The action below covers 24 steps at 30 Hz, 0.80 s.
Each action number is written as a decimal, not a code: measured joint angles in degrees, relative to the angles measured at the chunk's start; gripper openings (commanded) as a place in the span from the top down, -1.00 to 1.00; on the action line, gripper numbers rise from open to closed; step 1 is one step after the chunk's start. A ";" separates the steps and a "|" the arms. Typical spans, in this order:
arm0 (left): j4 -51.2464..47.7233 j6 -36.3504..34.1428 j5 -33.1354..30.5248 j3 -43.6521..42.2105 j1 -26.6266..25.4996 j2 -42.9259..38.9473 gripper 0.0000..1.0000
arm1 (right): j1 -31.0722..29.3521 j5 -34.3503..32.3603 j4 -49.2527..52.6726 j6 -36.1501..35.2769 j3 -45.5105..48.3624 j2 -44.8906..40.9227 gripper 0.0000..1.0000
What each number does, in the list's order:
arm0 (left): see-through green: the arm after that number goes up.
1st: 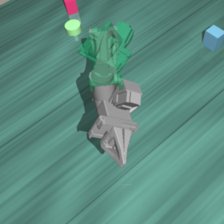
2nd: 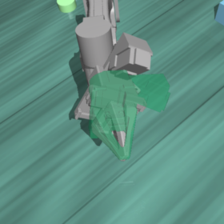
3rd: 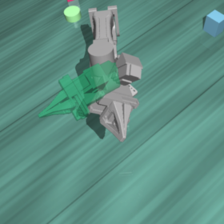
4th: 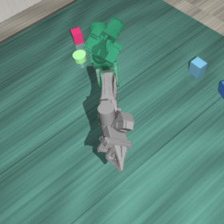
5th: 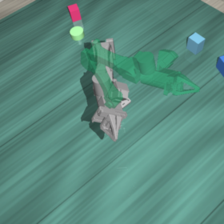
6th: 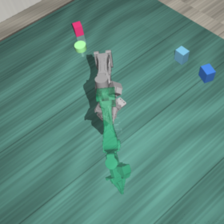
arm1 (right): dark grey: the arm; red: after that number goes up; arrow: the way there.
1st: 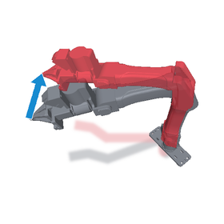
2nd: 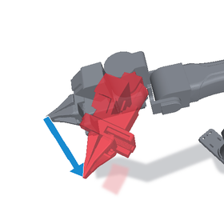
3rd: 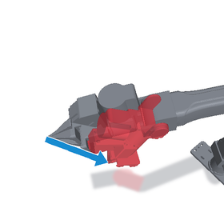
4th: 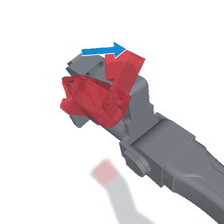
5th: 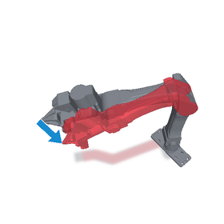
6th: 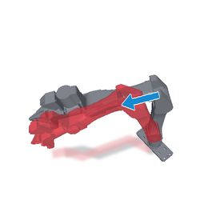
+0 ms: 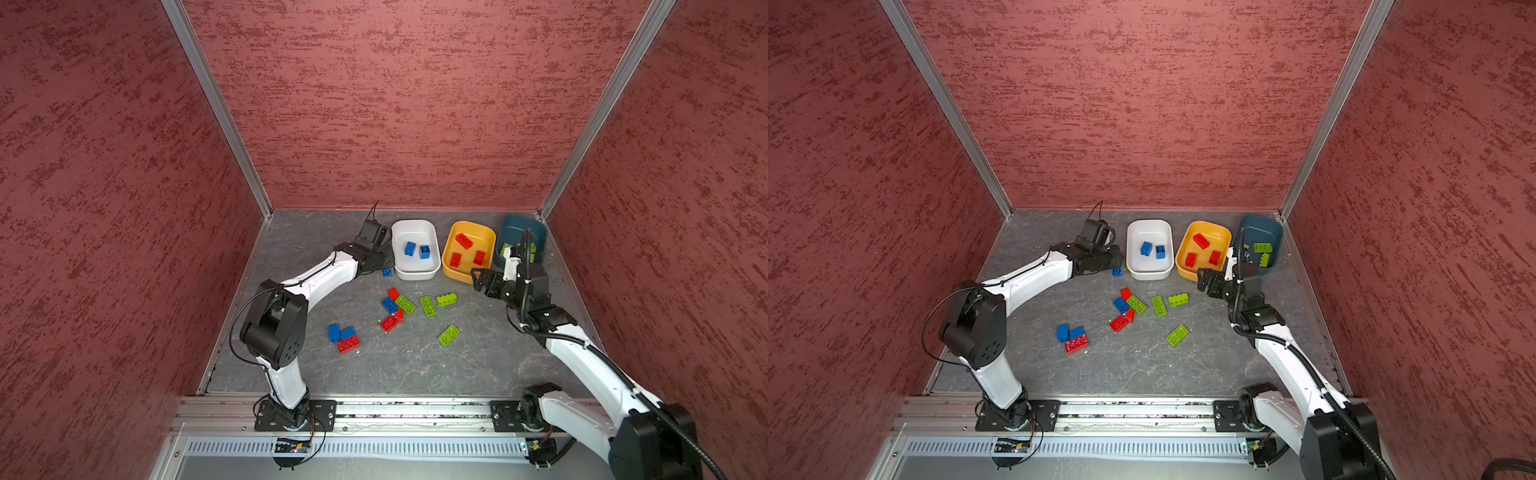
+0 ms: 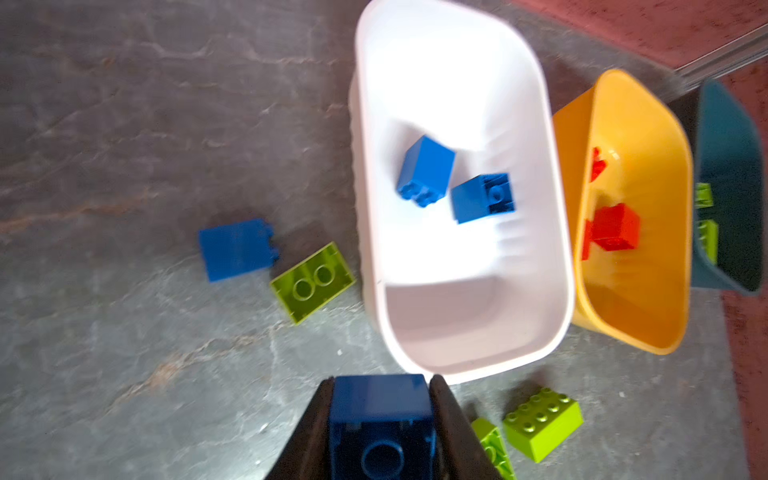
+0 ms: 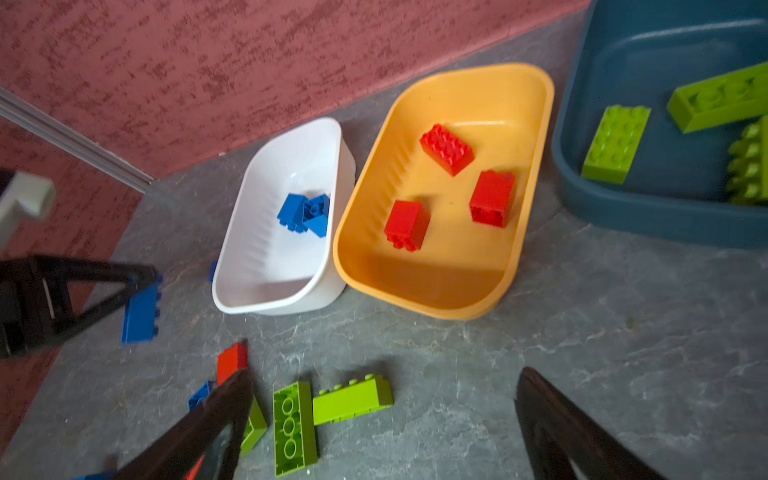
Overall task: Sort the legos into containers by color
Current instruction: 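Drop the blue brick into the white tub while the right gripper reaches out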
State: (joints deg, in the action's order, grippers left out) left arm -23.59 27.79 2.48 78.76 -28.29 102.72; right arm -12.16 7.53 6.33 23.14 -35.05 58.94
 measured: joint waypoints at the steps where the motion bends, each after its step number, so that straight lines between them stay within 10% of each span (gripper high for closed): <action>1: 0.28 -0.11 0.66 2.47 -0.02 1.51 0.48 | -0.09 0.72 0.44 0.50 -0.02 0.61 -0.97; 11: -2.64 -5.16 0.92 24.33 -0.39 20.06 0.35 | -2.82 3.98 6.84 4.31 -0.20 5.33 -0.97; 24: -16.44 -11.50 -8.61 47.82 -1.07 32.72 -0.75 | -10.32 4.31 13.66 8.44 -1.64 8.17 -0.97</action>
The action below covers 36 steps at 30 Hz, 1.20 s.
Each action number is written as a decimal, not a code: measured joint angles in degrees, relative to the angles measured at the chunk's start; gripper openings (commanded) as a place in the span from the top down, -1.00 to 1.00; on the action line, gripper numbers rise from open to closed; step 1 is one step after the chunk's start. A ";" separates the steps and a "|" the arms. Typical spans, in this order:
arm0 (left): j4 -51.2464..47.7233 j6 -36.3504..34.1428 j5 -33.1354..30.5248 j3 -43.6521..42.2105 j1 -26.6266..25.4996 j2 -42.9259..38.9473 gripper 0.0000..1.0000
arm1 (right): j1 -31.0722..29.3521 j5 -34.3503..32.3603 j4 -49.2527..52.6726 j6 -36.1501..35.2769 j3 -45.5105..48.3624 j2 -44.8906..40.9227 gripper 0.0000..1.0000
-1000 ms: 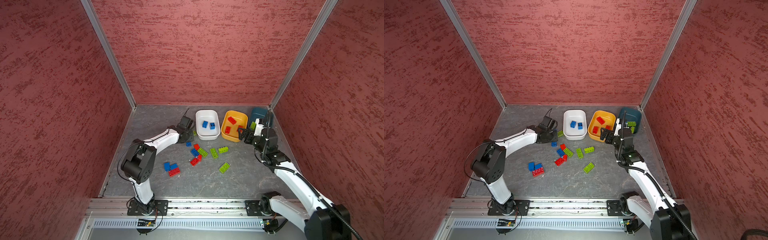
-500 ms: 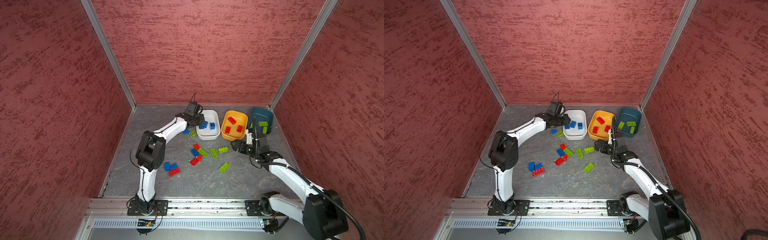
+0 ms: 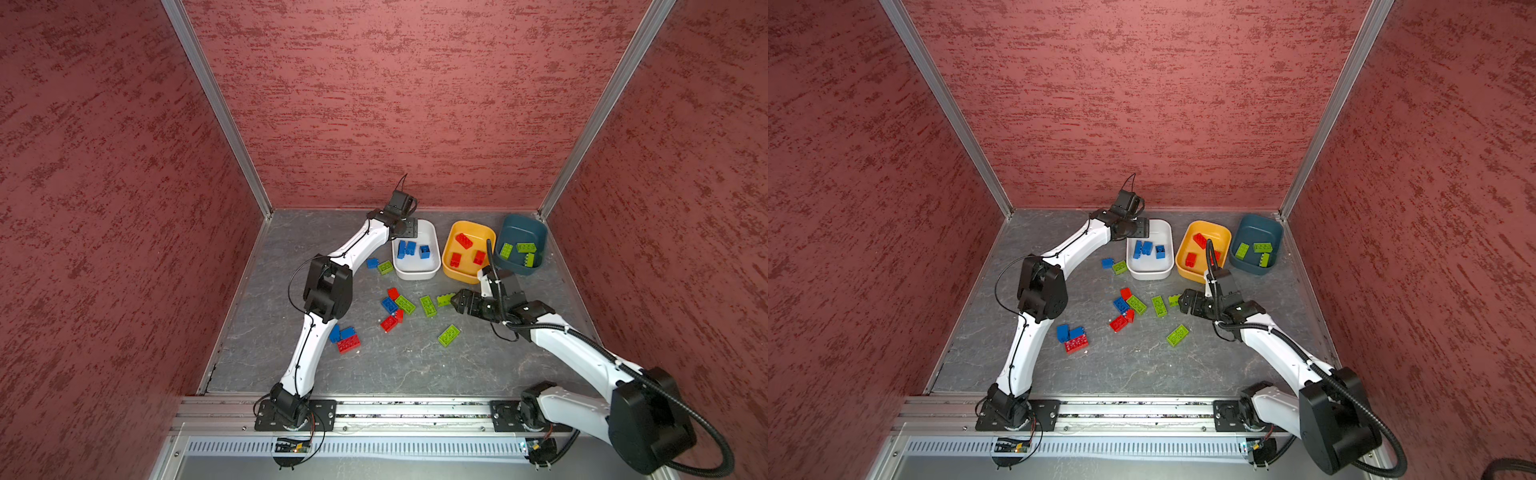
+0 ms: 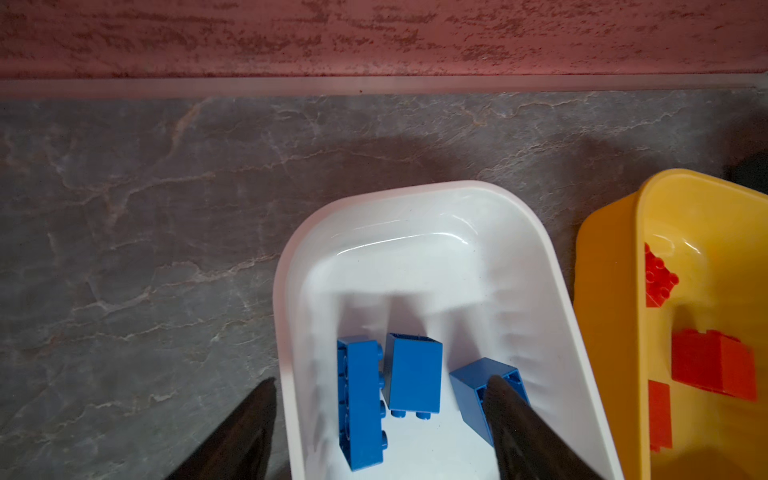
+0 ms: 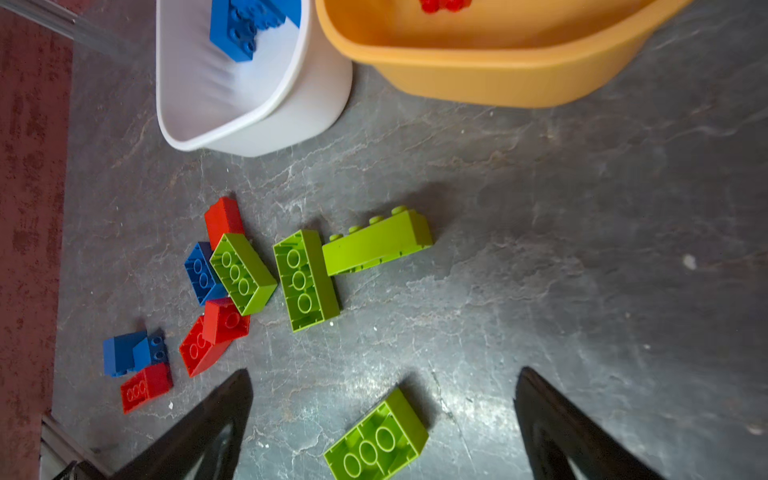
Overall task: Sort the legos into containers by color
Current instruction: 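Drop the blue brick into the white tub while the right gripper reaches out, then close the right gripper on a lime-green brick near the scattered bricks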
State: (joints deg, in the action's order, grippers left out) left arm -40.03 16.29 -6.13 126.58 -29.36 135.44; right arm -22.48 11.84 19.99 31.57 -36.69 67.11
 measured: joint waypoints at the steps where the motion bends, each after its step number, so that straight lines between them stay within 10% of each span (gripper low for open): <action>1: -0.04 -0.11 0.20 -0.35 -0.31 -0.52 -0.85 | -0.87 -0.02 0.15 0.37 0.00 0.48 -0.97; 16: 4.79 1.51 2.73 -21.46 -2.14 -18.88 -0.99 | -19.21 -15.17 11.96 20.61 -1.27 7.98 -0.93; 36: 7.30 5.25 3.80 -32.06 0.55 -22.80 -0.99 | -25.38 -22.71 14.03 25.70 -5.77 17.59 -0.01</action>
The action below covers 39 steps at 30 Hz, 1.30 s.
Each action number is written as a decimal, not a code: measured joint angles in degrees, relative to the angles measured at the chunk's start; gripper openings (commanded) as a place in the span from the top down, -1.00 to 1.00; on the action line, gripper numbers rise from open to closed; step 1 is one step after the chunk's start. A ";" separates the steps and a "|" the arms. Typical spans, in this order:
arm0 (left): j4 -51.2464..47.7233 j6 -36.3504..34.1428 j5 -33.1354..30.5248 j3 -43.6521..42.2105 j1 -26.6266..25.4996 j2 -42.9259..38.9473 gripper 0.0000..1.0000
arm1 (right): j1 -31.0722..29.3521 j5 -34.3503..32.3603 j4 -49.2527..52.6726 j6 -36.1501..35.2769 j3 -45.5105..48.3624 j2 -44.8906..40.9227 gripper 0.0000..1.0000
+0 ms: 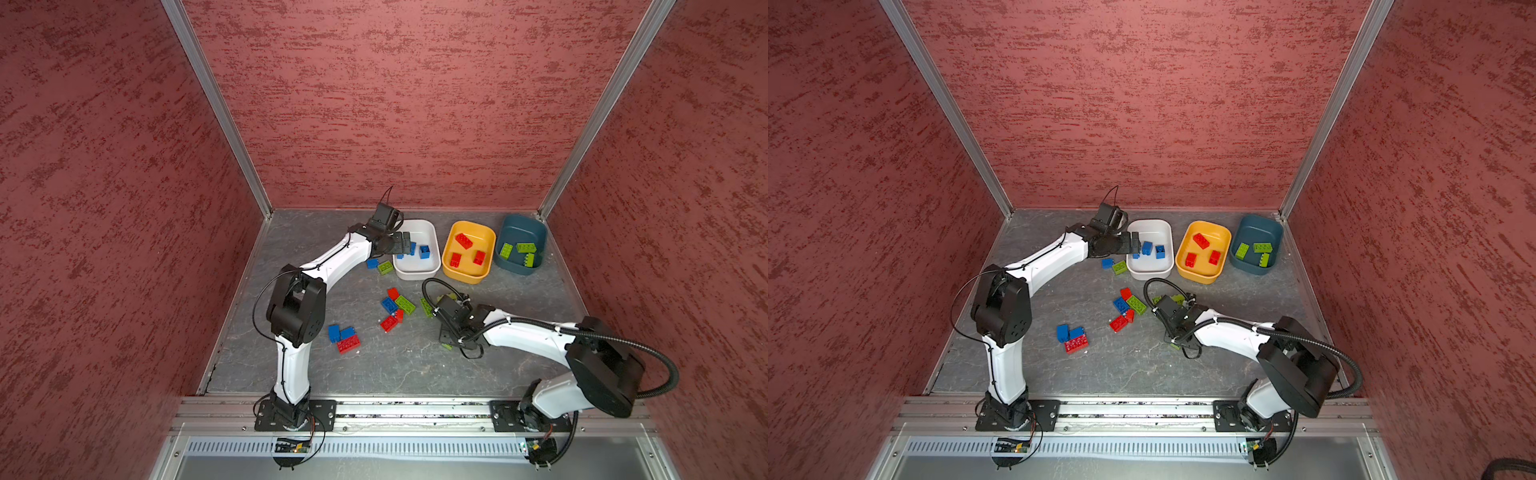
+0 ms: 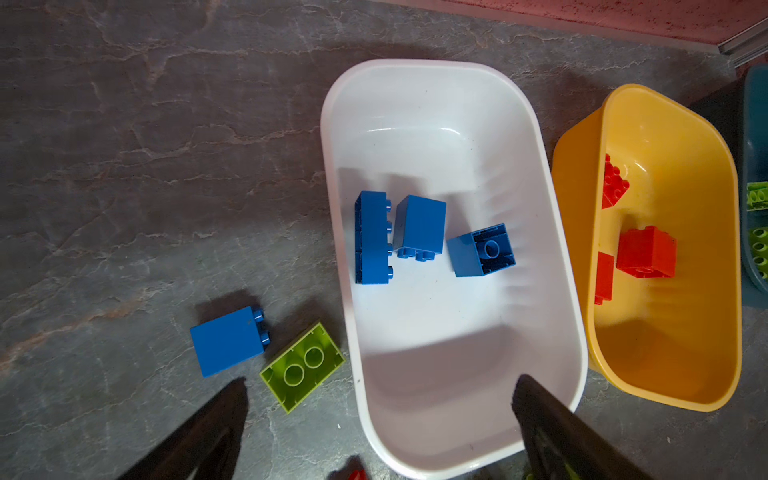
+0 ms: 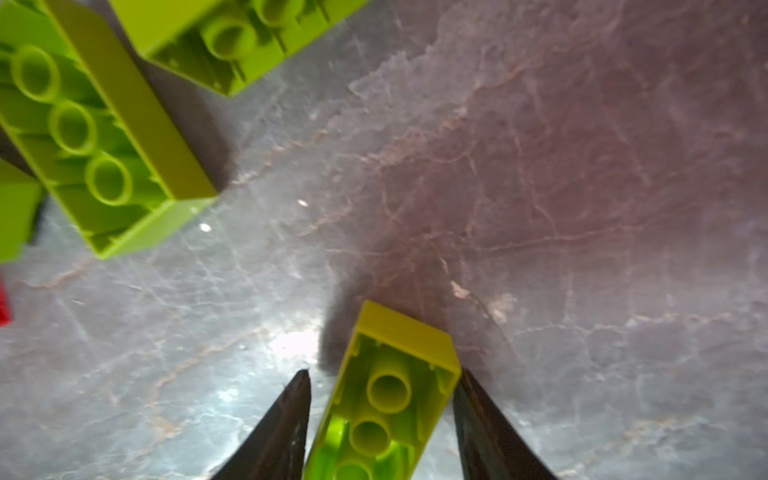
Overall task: Sort the legos into containers by color
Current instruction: 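Close the right gripper on a lime-green brick near the scattered bricks, then drop the green brick into the teal tub while the left gripper descends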
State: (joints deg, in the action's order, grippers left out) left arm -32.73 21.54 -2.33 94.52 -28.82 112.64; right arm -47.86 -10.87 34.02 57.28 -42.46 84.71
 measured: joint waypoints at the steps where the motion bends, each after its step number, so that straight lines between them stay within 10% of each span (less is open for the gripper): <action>1: 0.31 0.13 -0.17 -0.52 0.04 -0.50 -0.99 | 0.00 -0.02 -0.02 -0.26 0.20 -0.04 0.00; 18: 11.45 2.14 -5.07 -14.43 0.09 -10.69 -0.99 | 3.98 -1.86 -4.50 -10.43 1.75 -12.15 0.46; 29: 23.02 4.90 -5.86 -27.87 -3.08 -19.89 -0.99 | 32.48 3.56 -17.55 -21.77 3.30 -18.69 0.44; 39: 25.70 5.25 -6.78 -33.48 -3.13 -25.27 -0.99 | 54.45 11.63 -27.80 -25.66 -14.80 4.48 0.40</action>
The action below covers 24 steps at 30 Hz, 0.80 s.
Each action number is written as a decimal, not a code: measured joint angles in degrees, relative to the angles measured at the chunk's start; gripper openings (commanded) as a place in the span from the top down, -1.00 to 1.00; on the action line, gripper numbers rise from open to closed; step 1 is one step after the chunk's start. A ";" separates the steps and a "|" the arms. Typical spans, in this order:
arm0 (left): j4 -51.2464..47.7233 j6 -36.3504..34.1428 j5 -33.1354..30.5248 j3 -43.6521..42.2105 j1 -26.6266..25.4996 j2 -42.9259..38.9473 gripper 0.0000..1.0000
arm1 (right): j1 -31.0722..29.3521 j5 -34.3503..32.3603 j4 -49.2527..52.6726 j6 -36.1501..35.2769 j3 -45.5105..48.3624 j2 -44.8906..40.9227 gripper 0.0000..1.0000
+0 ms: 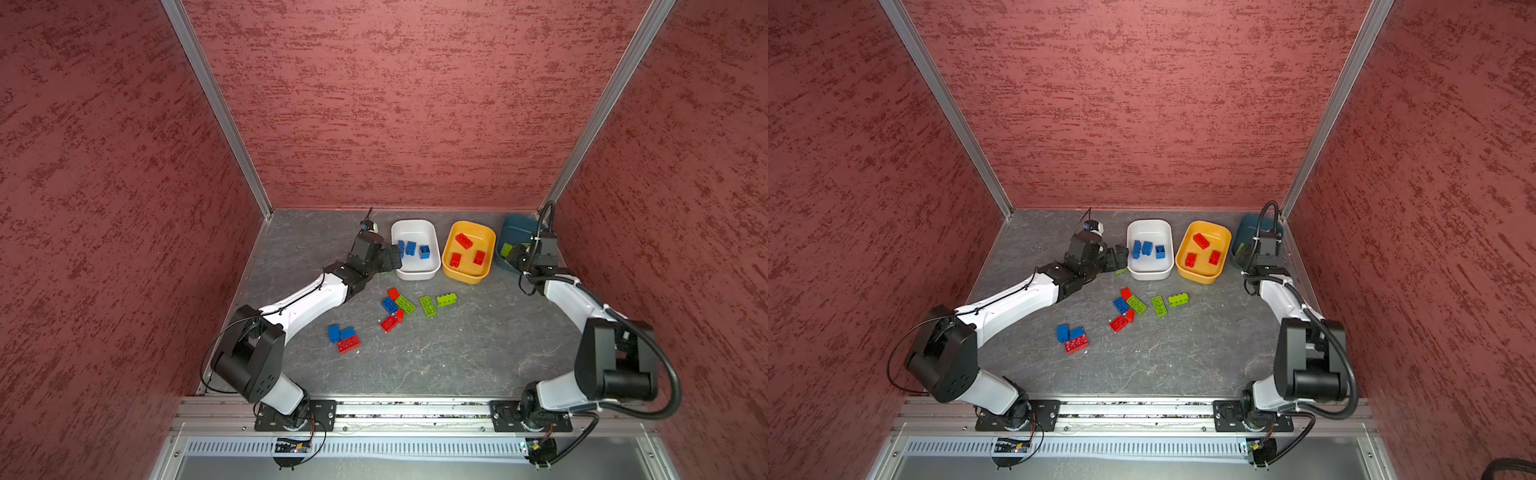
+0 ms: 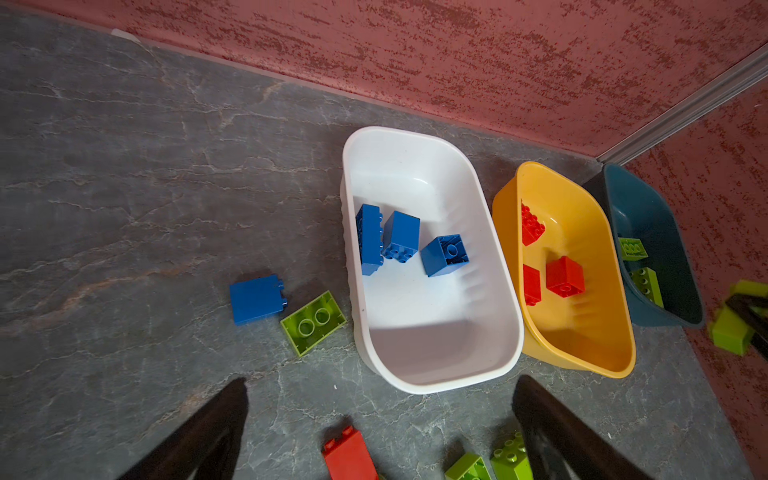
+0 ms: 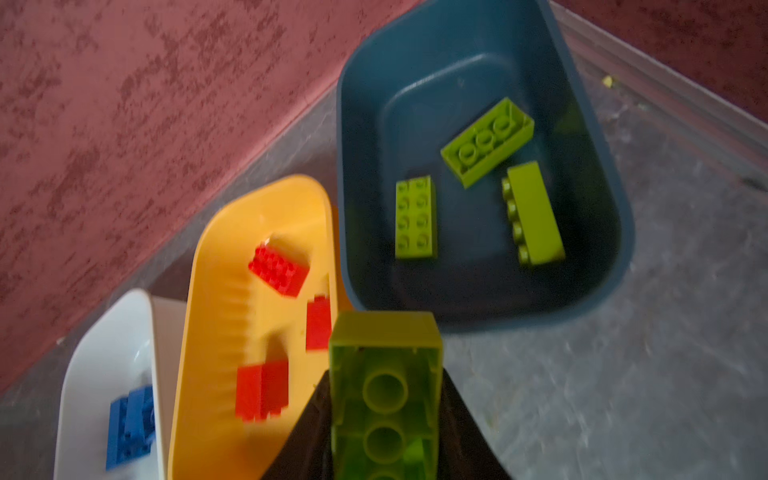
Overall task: Sort the legos into containers by color
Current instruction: 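Drop the green brick into the teal tub while the left gripper descends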
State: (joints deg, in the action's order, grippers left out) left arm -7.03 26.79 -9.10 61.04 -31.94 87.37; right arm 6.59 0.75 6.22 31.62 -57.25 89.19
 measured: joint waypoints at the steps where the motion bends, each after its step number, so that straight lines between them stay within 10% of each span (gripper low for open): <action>1: -0.02 0.02 -0.24 -0.33 0.00 -0.63 -0.99 | 1.20 0.42 -0.26 -0.11 -2.75 3.10 0.39; 13: -7.69 4.72 -5.01 -4.11 0.46 -4.31 -0.99 | 5.62 2.99 1.62 2.99 -32.89 32.76 -0.16; 20: -16.04 7.89 -6.01 -4.81 0.76 -5.18 -0.99 | 5.33 4.28 2.03 5.03 -31.17 31.63 -0.44; 24: -21.68 9.92 -6.36 -5.53 0.81 -6.36 -0.99 | 4.70 4.66 1.11 5.42 -23.37 24.48 -0.98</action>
State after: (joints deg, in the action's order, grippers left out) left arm -28.71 36.71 -15.46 55.51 -31.14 81.01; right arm 11.29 5.41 7.33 37.04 -80.62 113.67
